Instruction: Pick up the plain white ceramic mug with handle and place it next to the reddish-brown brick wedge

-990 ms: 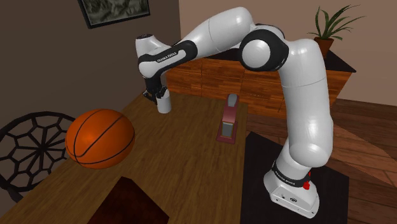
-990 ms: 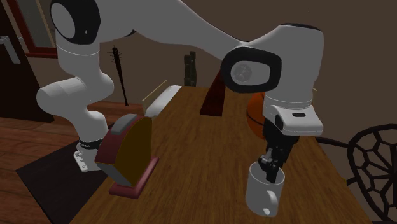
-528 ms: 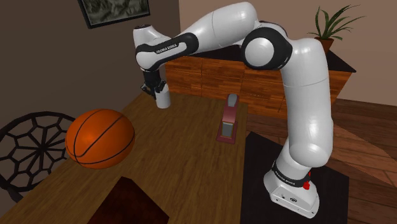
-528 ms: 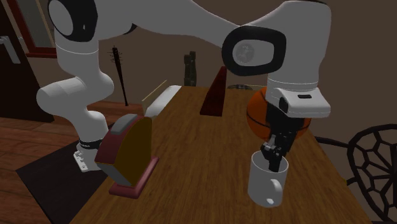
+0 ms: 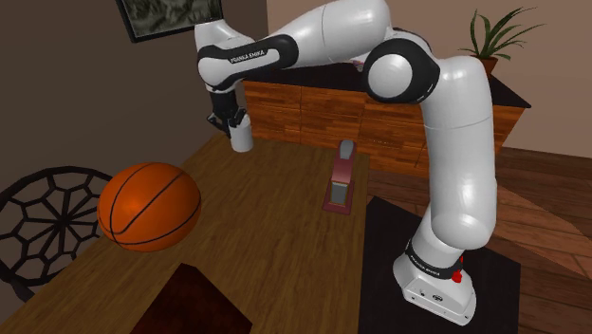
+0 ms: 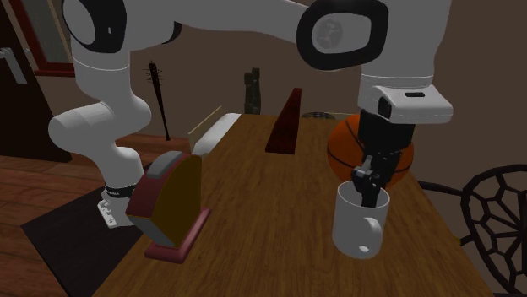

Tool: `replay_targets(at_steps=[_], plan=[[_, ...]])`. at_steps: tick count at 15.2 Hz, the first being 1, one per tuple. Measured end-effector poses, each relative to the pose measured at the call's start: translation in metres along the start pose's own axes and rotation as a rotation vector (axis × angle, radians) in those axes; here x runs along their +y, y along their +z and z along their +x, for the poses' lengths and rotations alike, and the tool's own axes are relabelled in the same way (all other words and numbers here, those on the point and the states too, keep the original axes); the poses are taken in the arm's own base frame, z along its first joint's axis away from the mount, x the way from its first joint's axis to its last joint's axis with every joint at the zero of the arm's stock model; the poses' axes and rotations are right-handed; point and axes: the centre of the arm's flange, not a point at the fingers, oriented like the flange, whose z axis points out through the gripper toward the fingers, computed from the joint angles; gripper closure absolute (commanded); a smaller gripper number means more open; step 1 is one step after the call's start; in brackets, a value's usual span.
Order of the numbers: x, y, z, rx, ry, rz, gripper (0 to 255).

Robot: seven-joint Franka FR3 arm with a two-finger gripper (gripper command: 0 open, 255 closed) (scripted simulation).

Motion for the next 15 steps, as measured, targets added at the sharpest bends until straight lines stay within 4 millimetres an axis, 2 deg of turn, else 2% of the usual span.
replay_targets(at_steps=[15], plan=[[0.002, -0.078, 0.005, 0.000, 0.000, 0.000, 255]])
